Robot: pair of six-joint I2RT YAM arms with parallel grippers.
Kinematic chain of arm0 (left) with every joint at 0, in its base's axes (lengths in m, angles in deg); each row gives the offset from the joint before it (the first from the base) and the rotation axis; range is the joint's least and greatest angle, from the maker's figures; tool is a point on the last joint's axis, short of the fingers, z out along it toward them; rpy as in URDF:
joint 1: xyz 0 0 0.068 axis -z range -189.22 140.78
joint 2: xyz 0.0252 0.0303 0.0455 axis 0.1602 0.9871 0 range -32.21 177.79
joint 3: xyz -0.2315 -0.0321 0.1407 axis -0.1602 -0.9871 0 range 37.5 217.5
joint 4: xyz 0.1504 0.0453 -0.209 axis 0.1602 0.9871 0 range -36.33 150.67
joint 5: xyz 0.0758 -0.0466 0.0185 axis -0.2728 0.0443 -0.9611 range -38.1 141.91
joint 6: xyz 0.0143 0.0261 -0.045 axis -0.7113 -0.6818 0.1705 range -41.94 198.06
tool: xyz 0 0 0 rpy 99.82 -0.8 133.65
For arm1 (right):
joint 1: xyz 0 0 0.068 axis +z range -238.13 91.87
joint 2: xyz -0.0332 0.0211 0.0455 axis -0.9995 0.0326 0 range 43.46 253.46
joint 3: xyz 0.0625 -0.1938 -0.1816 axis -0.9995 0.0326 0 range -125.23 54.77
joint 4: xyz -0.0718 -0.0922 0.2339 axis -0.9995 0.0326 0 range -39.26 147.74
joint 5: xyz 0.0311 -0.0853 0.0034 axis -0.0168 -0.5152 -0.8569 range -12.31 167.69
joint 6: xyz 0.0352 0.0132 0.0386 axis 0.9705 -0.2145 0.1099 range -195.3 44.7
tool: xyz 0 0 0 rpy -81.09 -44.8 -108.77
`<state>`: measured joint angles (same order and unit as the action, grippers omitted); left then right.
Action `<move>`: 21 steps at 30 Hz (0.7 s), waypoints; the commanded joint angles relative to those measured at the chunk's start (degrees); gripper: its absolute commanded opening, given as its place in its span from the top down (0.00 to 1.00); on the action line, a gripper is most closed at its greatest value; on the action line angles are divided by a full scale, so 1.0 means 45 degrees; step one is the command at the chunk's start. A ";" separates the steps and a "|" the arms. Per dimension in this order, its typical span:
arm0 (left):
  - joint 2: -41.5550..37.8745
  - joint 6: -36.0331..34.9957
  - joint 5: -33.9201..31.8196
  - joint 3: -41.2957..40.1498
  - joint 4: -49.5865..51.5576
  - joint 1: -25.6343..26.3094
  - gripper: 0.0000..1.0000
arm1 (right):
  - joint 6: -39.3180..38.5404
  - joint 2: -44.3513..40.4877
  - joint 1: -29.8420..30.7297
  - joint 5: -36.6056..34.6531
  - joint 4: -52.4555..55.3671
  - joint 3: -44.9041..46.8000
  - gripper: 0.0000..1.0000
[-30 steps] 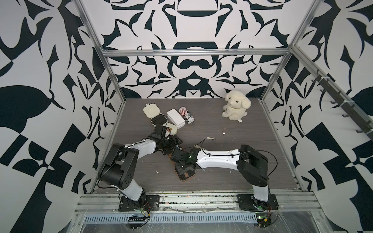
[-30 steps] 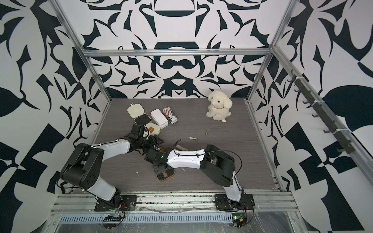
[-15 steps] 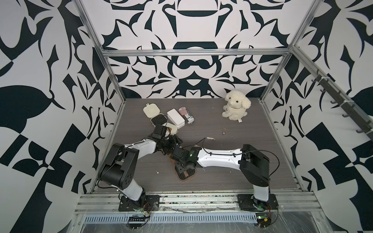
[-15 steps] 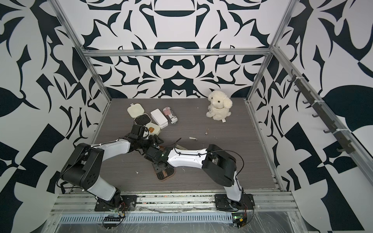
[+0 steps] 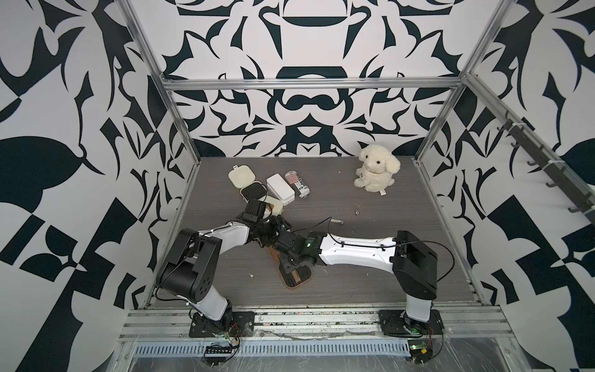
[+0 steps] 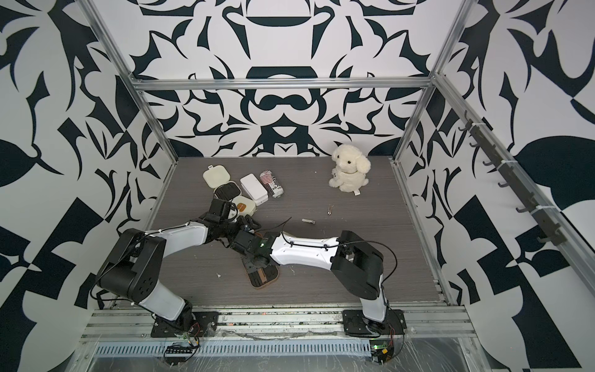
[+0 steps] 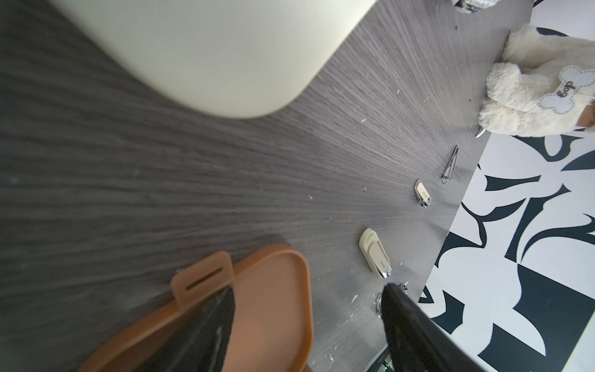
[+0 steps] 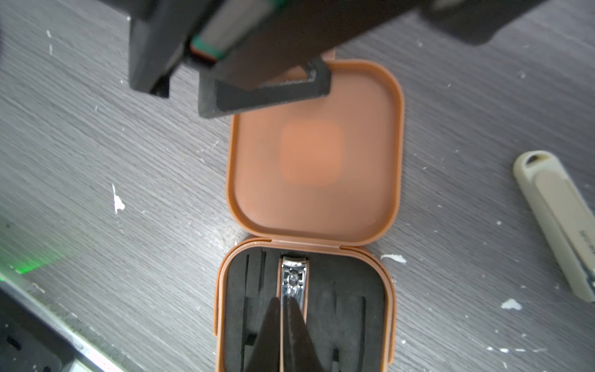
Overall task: Organize nail clipper sets
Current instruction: Place the nail clipper in the storage box.
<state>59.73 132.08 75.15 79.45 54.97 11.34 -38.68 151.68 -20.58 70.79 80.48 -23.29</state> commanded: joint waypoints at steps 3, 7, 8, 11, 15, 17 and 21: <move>0.0662 -0.0314 -0.1572 -0.0612 0.1664 -0.0056 0.23 | 0.0000 0.0241 -0.0048 0.0301 0.0050 -0.0466 0.92; 0.0696 -0.0306 -0.1573 -0.0606 0.1664 -0.0056 0.23 | 0.0062 0.0457 -0.0034 0.0409 -0.0039 -0.0378 0.93; 0.0672 -0.0321 -0.1572 -0.0607 0.1664 -0.0056 0.23 | 0.0079 0.0506 -0.0038 0.0434 -0.0053 -0.0357 0.93; 0.0662 -0.0325 -0.1574 -0.0611 0.1664 -0.0056 0.23 | 0.0123 0.0636 -0.0040 0.0419 -0.0133 -0.0224 0.93; 0.0685 -0.0341 -0.1571 -0.0591 0.1684 -0.0056 0.23 | 0.0192 0.0723 -0.0069 0.0419 -0.0230 -0.0024 0.94; 0.0710 -0.0344 -0.1572 -0.0564 0.1684 -0.0056 0.23 | 0.0216 0.0716 -0.0066 0.0419 -0.0279 0.0053 0.94; 0.0721 -0.0344 -0.1573 -0.0539 0.1684 -0.0056 0.23 | 0.0241 0.0638 -0.0062 0.0380 -0.0281 0.0141 0.94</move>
<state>59.73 132.05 75.13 79.45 54.97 11.34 -38.35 155.05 -20.67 72.80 79.43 -22.96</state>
